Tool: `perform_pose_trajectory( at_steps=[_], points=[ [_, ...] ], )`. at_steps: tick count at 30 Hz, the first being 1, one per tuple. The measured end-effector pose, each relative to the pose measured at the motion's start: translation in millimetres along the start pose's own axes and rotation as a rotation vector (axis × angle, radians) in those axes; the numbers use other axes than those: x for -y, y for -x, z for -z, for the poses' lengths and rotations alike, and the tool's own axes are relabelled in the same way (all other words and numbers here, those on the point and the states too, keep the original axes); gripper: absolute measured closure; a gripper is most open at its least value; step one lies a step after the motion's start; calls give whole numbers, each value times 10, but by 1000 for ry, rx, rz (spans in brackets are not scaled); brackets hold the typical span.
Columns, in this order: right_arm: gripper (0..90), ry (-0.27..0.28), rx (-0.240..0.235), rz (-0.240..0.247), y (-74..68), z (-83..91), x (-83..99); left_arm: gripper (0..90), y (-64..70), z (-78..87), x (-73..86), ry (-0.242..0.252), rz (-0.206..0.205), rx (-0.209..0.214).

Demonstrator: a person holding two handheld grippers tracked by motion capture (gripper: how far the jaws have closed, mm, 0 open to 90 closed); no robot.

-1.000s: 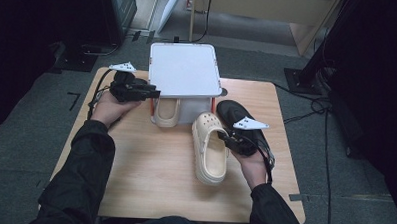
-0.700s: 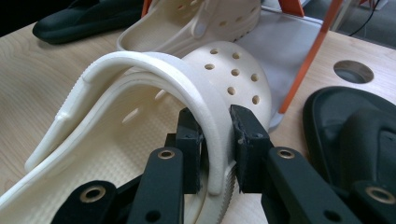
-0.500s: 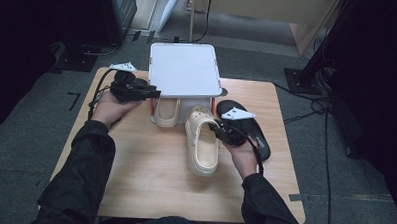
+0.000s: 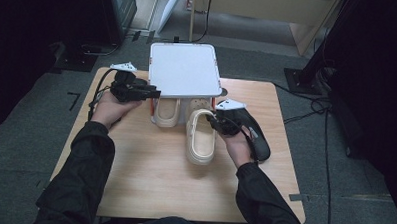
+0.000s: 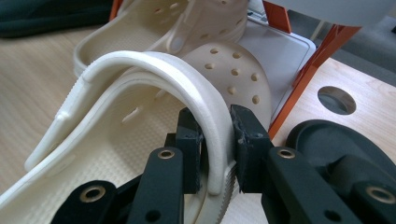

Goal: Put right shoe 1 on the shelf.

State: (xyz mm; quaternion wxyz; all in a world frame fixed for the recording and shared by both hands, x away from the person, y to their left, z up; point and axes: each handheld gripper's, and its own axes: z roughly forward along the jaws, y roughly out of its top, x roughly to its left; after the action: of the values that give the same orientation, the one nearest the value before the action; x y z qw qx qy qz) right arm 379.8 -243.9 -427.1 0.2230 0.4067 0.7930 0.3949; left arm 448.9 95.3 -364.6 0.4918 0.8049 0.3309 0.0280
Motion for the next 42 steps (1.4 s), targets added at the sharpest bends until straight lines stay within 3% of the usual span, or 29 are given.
perform_pose_trajectory(
  at_steps=[5,13,19,23,26,31,42],
  points=[
    [751,-14,25,20,-6,-132,-7,619,4,2,8,5,-1,-1],
    [714,-13,19,58,-74,-249,26,621,10,2,14,6,-2,-5],
    [644,-17,-38,21,-57,-250,58,621,10,0,14,6,-3,-4],
    [619,-6,-43,22,-66,-230,59,621,10,1,15,5,-4,-4],
    [558,-7,-64,-11,-46,-199,54,621,8,1,15,7,-2,-2],
    [531,-6,-87,-22,-34,-66,70,621,8,0,14,7,-1,-2],
    [606,-7,-129,-39,-113,271,236,627,2,1,-3,-5,2,-2]
  ],
)
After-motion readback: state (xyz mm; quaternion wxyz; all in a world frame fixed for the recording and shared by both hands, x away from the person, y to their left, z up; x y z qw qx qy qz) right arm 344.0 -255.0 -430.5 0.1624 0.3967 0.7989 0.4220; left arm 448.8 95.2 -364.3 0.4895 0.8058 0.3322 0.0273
